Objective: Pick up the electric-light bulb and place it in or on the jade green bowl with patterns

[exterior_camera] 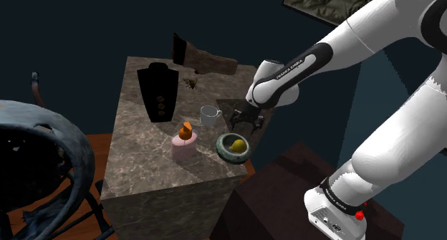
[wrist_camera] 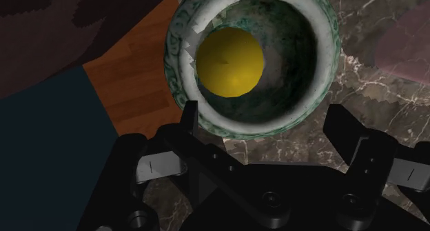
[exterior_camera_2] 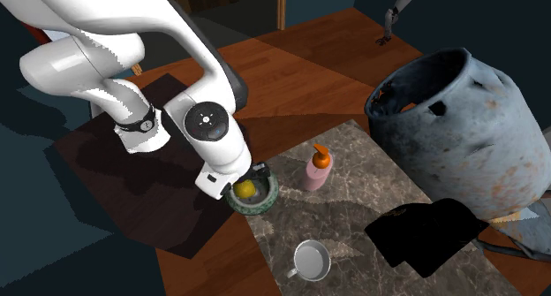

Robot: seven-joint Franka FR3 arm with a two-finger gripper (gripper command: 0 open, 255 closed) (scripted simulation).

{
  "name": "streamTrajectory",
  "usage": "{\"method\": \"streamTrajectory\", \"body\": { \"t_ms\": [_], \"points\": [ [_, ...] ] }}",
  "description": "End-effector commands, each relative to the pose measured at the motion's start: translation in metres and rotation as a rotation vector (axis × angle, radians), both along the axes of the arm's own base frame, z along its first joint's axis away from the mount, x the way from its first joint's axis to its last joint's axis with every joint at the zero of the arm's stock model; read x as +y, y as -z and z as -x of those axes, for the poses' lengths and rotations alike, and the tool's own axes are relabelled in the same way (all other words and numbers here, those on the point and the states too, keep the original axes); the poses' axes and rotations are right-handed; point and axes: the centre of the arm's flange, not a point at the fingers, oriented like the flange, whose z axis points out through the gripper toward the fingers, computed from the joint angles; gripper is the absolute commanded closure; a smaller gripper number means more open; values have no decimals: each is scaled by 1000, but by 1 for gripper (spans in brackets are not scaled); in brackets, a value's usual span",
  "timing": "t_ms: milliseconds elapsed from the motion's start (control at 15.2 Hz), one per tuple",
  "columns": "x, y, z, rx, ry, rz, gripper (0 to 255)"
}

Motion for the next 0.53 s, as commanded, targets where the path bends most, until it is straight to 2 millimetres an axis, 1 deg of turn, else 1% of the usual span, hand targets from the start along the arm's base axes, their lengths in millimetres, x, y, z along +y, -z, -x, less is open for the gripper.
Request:
{"method": "streamTrajectory", "body": {
  "t_ms": [0,462],
  "points": [
    [-1,-13,-1,1,0,0,0],
    [-1,-13,-1,1,0,0,0]
  ]
}}
